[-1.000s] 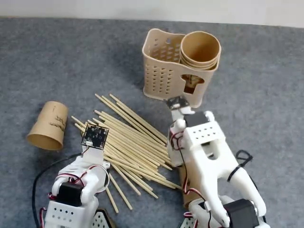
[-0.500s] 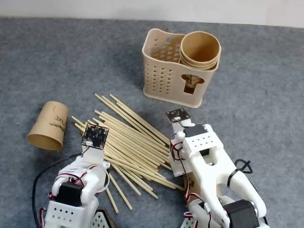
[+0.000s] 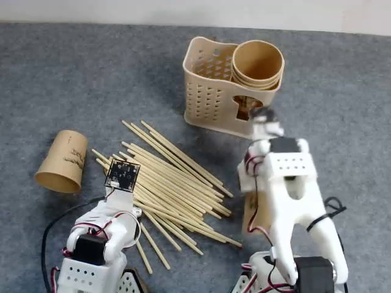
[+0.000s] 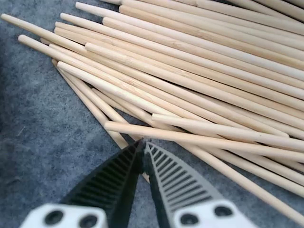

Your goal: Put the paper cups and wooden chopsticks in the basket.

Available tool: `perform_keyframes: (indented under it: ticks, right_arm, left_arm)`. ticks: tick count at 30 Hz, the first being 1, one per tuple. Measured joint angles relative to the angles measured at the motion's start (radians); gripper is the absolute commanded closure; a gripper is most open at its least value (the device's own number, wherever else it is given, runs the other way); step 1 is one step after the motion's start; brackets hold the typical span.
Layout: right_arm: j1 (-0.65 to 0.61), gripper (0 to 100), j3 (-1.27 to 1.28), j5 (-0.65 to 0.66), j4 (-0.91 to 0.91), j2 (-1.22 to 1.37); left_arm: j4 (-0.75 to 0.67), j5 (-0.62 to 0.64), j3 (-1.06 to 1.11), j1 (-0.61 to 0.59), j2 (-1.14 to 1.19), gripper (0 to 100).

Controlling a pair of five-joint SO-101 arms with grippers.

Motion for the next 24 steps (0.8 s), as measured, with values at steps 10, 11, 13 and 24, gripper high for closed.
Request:
perform_keyframes:
  ticks: [10,11,13,24]
  right_arm:
    - [0.015,80.3,-0.112,-0.219,-0.158,0.002]
    - [0.015,80.3,-0.112,-0.245,-0.180,0.006]
    - [0.015,80.3,-0.112,-0.293,-0.204,0.035]
    - [0.081,63.2,-0.215,-0.377,-0.098,0.239]
  left_arm:
    - [0.000,0.000,0.000,0.000,0.000,99]
    - [0.000,0.000,0.000,0.000,0.000,99]
    - [0.000,0.000,0.000,0.000,0.000,99]
    - [0.000,0.000,0.000,0.000,0.000,99]
